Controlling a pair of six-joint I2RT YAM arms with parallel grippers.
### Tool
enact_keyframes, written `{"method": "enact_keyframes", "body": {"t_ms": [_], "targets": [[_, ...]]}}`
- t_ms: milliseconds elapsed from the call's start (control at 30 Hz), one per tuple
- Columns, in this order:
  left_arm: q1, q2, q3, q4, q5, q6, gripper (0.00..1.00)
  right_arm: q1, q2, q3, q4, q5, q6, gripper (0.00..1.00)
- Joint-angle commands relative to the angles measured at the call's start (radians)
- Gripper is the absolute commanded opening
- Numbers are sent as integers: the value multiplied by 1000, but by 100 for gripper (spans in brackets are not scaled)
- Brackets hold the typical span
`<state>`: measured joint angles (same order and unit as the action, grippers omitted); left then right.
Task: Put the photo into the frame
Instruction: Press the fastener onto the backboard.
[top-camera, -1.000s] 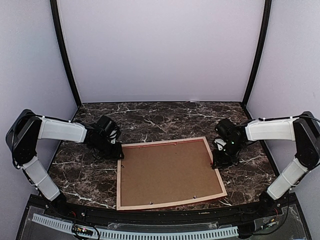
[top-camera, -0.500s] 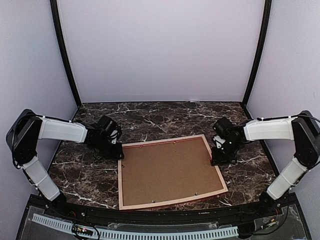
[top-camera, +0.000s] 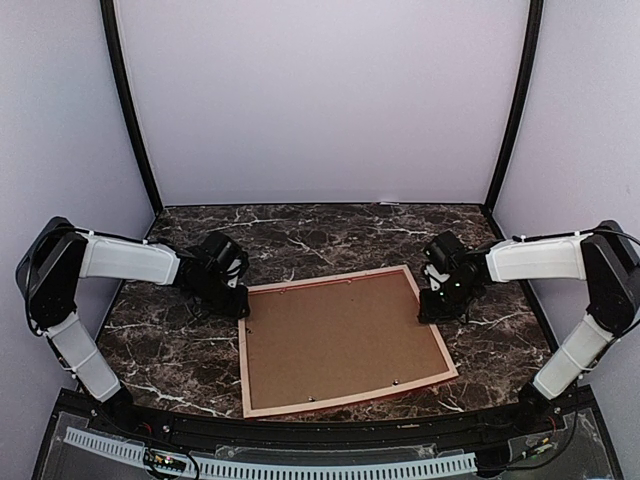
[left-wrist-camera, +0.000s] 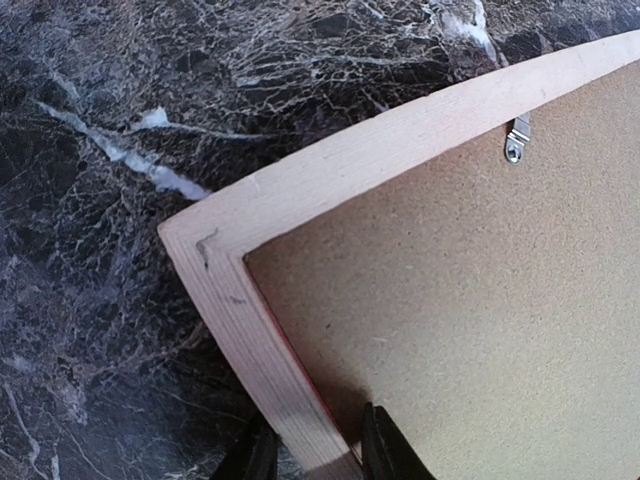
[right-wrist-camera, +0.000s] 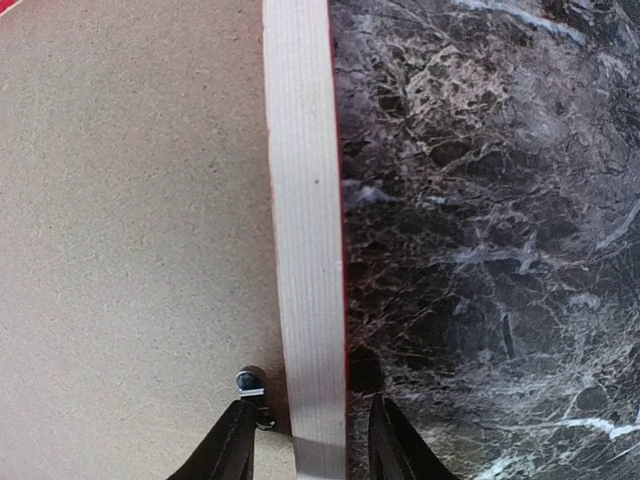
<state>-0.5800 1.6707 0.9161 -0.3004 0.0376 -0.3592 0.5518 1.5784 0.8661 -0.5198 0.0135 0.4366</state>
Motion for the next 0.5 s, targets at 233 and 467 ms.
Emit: {"method": "enact_keyframes", "body": {"t_ms": [233,467], "targets": [[-24,24,1,-38,20,30,29,-2,-13,-25,127,-103,16,53],[-24,30,3,-41,17,28,29,-42,-46,-26,126,-103,44,57]]}}
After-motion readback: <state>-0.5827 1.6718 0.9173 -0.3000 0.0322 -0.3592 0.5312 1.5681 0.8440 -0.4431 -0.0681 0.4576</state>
